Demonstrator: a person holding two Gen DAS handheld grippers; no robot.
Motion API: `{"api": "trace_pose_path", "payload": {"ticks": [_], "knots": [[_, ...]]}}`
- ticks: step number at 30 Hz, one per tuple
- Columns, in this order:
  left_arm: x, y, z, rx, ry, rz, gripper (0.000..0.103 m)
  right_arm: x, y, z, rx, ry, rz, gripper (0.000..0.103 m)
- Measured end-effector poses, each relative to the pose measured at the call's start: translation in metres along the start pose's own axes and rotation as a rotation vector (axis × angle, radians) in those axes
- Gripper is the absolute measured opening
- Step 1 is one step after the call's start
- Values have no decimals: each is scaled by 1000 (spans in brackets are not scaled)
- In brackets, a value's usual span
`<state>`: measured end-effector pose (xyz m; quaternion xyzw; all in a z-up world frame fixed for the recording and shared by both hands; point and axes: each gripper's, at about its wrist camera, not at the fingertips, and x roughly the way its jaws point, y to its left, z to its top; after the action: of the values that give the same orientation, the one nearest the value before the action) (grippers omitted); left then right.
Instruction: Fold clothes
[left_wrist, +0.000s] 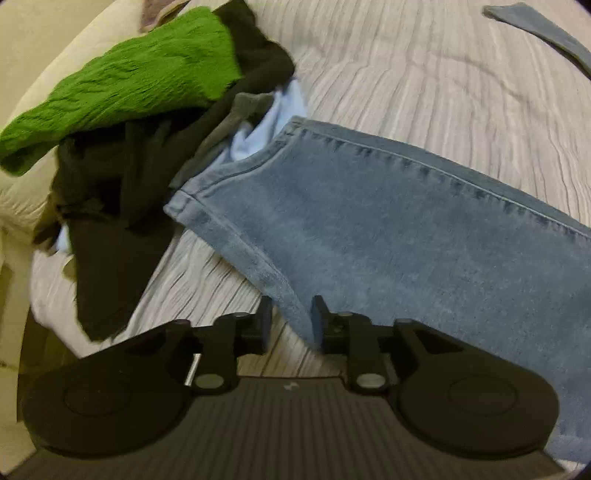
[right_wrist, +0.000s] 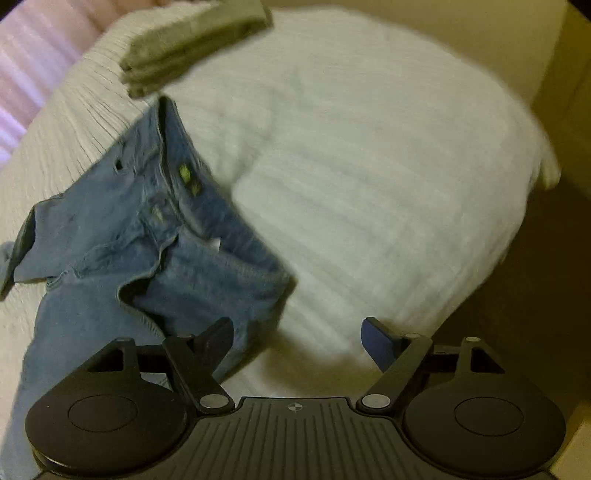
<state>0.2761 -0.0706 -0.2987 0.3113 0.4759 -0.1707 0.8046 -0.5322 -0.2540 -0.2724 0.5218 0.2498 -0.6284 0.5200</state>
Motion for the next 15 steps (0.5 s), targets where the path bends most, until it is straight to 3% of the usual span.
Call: {"api": "trace_pose_path", "payload": {"ticks": [3, 6, 10, 15], "knots": [[-19, 11, 3, -102, -3, -1, 22, -11, 3, 23, -14, -90, 45, 79], [-32, 6, 16, -145, -45, -71, 22, -3, 19, 55, -56, -163, 140, 79], [-40, -49, 50, -106, -93, -242, 34, 34, 62, 96, -156, -215, 234, 79], [-37, -129, 97, -81, -119, -467, 38, 89, 120, 124, -287, -224, 277, 79]]}}
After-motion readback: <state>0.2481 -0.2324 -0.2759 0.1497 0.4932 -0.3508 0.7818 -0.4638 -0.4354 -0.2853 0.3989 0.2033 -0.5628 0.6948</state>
